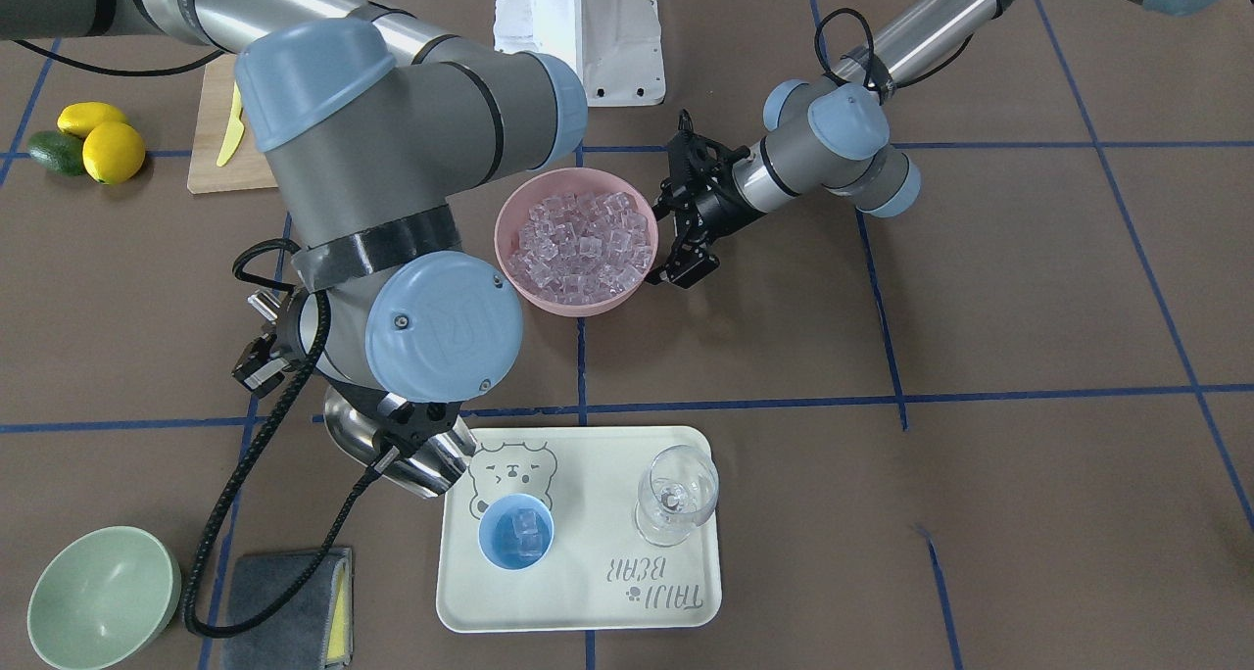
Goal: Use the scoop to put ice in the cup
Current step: 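Tilt the scoop over the blue cup with the right gripper to pour ice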
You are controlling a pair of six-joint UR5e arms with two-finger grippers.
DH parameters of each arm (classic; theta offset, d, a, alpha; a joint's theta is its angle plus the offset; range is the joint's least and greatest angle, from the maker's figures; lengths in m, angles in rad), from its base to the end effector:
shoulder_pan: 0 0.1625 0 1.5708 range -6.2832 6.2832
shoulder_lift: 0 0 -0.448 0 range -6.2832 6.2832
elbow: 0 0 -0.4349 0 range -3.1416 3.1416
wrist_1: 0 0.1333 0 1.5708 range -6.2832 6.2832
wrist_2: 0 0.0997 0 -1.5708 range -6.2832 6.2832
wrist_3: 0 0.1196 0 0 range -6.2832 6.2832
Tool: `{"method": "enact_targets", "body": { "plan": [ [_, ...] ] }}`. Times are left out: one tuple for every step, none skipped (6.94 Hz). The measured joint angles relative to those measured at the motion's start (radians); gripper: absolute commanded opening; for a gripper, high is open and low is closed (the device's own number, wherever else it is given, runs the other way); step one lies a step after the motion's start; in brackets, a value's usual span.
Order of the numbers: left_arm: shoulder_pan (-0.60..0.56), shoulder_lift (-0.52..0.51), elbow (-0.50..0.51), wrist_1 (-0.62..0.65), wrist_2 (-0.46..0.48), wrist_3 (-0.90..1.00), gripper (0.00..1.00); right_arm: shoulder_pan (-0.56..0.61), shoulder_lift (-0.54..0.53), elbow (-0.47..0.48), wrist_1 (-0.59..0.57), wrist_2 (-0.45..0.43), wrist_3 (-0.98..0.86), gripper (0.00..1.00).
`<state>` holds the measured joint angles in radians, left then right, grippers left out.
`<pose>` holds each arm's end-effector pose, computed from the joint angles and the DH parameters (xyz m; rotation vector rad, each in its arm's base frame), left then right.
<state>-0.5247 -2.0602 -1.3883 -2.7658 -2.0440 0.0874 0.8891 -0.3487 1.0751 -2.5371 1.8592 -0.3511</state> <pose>0.5995 -0.4380 0.3344 1.2250 1.1010 1.2417 -0.4369 -0.6960 0.1618 -0.2941 -0.2542 -0.9858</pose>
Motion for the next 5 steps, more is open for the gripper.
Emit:
{"method": "enact_targets", "body": {
  "plan": [
    [0.000,0.000,0.000,0.000,0.000,0.000,1.00,0.001,0.000,0.000,0.000,0.000,0.000,0.00],
    [0.000,0.001,0.000,0.000,0.000,0.000,1.00,0.001,0.000,0.001,0.001,0.000,0.000,0.00],
    [0.000,0.001,0.000,0.000,0.000,0.000,1.00,0.002,0.000,0.001,0.001,0.001,0.000,0.00],
    [0.000,0.001,0.000,0.000,-0.001,0.000,1.00,0.004,0.000,0.004,0.001,0.007,0.000,0.00],
    [0.000,0.002,0.000,0.000,-0.001,0.000,1.00,0.010,0.000,0.008,0.001,0.024,0.001,0.00]
  ]
}}
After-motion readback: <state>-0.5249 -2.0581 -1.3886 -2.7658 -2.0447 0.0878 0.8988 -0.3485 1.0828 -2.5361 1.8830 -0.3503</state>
